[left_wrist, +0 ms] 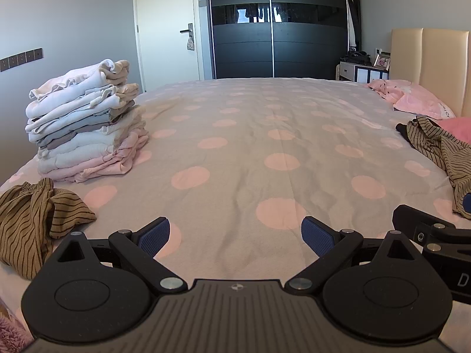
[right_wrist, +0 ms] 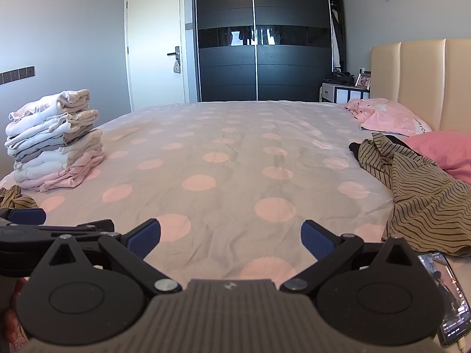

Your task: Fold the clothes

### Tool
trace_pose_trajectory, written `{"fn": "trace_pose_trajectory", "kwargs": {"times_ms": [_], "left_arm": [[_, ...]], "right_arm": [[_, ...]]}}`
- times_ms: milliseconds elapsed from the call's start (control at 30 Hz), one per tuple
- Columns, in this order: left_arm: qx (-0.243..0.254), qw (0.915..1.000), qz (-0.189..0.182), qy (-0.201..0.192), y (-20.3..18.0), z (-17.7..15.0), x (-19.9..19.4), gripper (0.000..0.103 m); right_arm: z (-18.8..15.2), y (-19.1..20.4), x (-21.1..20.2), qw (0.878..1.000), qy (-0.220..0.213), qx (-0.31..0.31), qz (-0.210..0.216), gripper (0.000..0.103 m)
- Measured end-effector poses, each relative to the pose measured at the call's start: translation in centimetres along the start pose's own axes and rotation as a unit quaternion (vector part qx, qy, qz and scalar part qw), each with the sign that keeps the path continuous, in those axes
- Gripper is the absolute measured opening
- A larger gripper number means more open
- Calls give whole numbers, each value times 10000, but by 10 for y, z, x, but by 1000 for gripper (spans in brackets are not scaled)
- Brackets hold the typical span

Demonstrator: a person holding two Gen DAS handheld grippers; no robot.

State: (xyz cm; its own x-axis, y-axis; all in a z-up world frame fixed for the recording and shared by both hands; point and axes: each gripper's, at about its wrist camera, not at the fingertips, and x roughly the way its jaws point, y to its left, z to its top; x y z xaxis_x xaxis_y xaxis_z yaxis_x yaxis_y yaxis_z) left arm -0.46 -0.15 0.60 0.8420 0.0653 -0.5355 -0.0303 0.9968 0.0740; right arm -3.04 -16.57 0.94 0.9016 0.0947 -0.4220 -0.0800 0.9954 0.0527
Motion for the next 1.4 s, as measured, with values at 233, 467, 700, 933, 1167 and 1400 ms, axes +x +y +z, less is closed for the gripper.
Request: {"fn": "trace_pose_trajectory", "kwargs": {"times_ms": [233, 467, 700, 933, 1167, 1400], "left_arm": [[35, 10000, 9, 20, 0, -1, 0, 98], [77, 10000, 10, 33, 0, -1, 0, 98], [216, 9997, -57, 133, -1, -1, 1, 98], [292, 9986, -318, 300, -4, 10, 0, 97], [628, 9951, -650, 412, -7, 38, 1, 97], [1172, 9872, -914, 588, -4, 61, 11, 97]], "right_arm": [[-2, -1, -2, 10000, -13, -14, 26, 102], [-3, -1, -4, 10000, -13, -51, 48, 102], [0, 0, -3, 9998, 103, -120, 147, 102], [17, -14, 1, 9987, 383, -146, 300, 102], [40, -45, 10, 9973, 649, -51, 337, 102], [55, -103, 39, 9929, 1102, -415, -153, 101]]}}
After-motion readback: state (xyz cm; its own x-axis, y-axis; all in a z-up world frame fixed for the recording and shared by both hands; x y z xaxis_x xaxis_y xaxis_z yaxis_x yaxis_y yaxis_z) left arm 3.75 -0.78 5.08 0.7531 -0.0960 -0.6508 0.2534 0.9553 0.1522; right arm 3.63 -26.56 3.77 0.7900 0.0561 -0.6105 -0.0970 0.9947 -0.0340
